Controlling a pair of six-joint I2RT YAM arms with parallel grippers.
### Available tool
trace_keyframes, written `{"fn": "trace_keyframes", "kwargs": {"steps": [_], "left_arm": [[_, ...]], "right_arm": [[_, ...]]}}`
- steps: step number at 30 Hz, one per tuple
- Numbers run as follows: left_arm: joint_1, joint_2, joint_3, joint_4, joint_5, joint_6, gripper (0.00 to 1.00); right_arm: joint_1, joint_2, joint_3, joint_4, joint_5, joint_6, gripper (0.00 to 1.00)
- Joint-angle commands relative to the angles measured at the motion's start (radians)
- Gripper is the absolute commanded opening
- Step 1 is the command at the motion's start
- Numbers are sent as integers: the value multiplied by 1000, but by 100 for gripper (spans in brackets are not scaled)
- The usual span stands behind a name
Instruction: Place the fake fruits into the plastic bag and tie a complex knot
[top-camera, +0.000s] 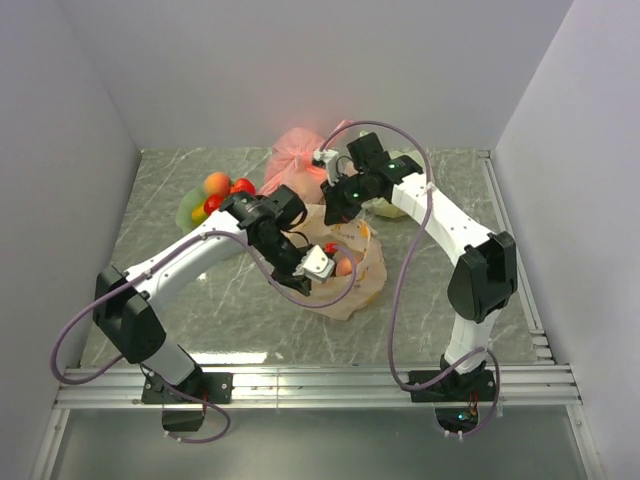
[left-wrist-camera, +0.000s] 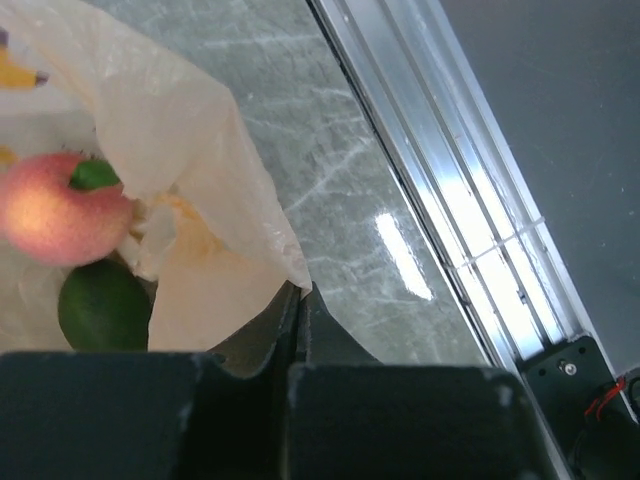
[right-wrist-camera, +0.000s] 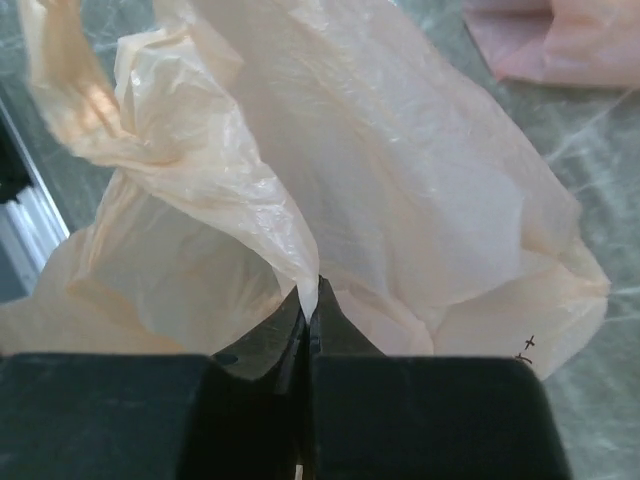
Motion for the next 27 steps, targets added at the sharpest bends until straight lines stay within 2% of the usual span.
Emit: {"fn": "trace_keyframes", "kwargs": {"steps": [1,2,5,7,10,11,12,13,14,15,17,18,20,22,23,27], "left_arm": [[53,-78,-44,-2,-9,25,5],[68,-93,-83,-1,-12,24,5],[114,-167,-175,53,-29,-2,8],[130,-223,-211,110,-32,-44,9],[128,-271,-245,219,-17,-148,14],[128,-279,-242,267,-9,-217,16],[130,-289,-237,300,-22,-328,23],[130,-300,-237,340,-34,-329,24],[136,-311,-228,376,-48,-452,26],[143,-340,-226,482,-67,-531,35],[182,-372,-216,570,-114,-713,43],[199,-406,-211,649,-124,-763,59],[249,-438,-214,747,-204,-942,75],[320,-470,-202,828,-247,-1042,88],[344,-473,-197,844,-326,-1147,99],[465,-397,-150,768,-518,-1277,99]], "right_arm": [[-92,-51,-14,-8,-46,81,0],[-121,-105,-47,60,-46,188,0],[-249,-231,-218,197,-98,369,0],[-270,-291,-345,251,-110,424,0],[-264,-402,-510,430,-116,539,0],[-257,-437,-540,457,-115,585,0],[-245,-466,-580,490,-110,603,0],[-244,-466,-595,503,-110,603,0],[-238,-494,-611,515,-112,617,0],[-237,-506,-623,526,-109,623,0],[-231,-532,-643,538,-104,617,0],[-231,-538,-648,540,-102,617,0],[-231,-558,-663,550,-86,617,0],[-229,-569,-674,555,-69,620,0],[-229,-577,-675,555,-52,623,0],[-229,-601,-694,564,-35,645,0]]}}
